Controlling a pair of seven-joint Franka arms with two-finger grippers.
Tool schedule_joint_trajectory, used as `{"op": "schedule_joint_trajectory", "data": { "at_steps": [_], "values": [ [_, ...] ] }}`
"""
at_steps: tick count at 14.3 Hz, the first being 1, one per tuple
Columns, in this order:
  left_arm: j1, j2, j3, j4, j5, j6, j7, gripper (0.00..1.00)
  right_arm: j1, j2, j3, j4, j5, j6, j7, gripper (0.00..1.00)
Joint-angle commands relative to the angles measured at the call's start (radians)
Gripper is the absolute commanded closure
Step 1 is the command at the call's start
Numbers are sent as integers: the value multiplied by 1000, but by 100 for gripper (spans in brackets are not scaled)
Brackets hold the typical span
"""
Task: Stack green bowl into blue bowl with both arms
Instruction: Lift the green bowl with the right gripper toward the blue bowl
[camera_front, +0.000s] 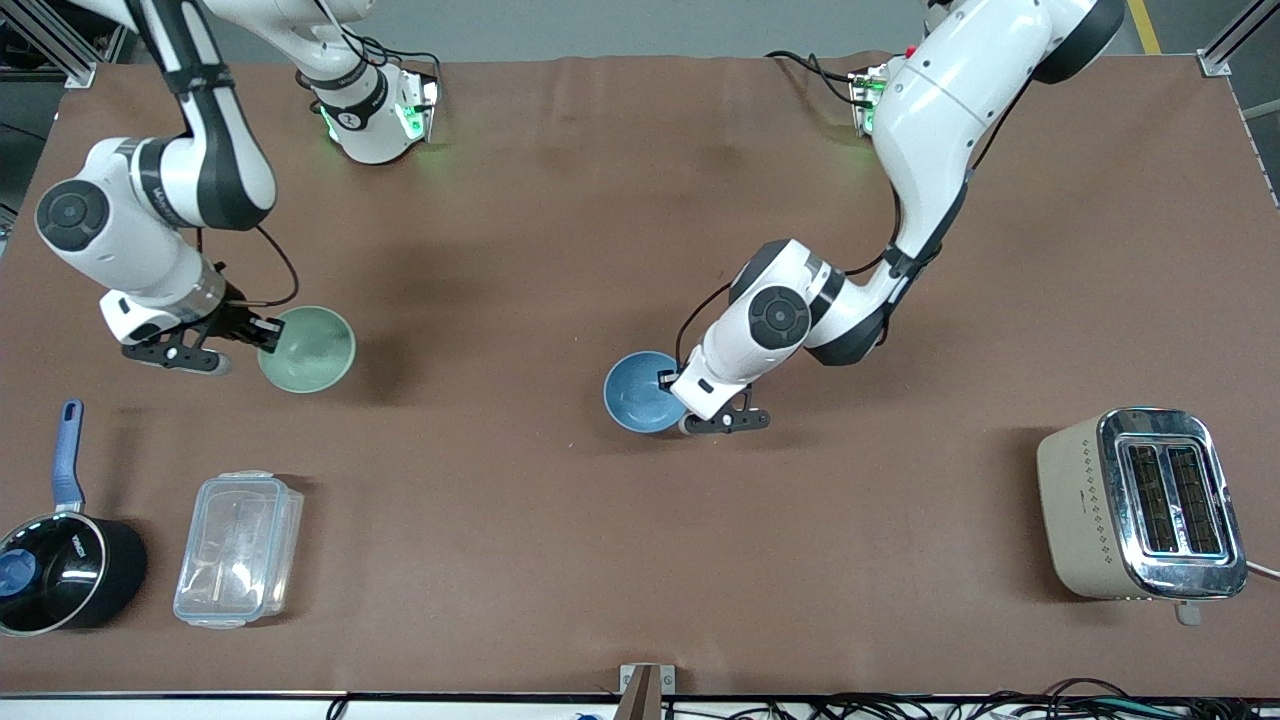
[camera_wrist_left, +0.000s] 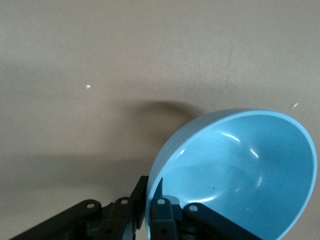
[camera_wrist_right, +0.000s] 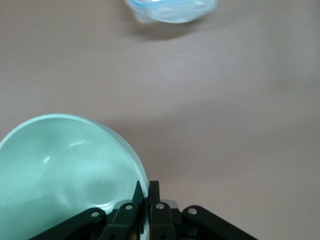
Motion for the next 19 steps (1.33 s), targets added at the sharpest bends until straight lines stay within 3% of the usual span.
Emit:
{"op": "schedule_joint_trajectory", "data": {
  "at_steps": [1,3,4,6,9,14,16,19],
  "values": [
    [-33,39,12,29,20,34,-14,99,125,6,-6,82,4,-63,160,99],
    [-33,53,12,31,20,45,-15,94,216,22,-6,122,5,-86,261,99],
    [-31,53,12,31,19,49,-14,79,257,37,-6,151,7,-94,324,99],
    [-16,29,13,32,24,43,-12,0,346,86,-6,220,30,-109,443,99],
    [39,-80,29,57,43,-62,-8,0,461,179,-7,292,33,-103,626,99],
    [174,-243,46,189,175,-445,38,0,583,353,-6,453,35,-98,844,99],
    [242,-329,46,190,212,-492,66,0,624,429,-7,533,35,-98,916,99],
    [374,-436,33,192,200,-576,288,0,660,494,-6,587,77,-95,967,99]
  ]
}}
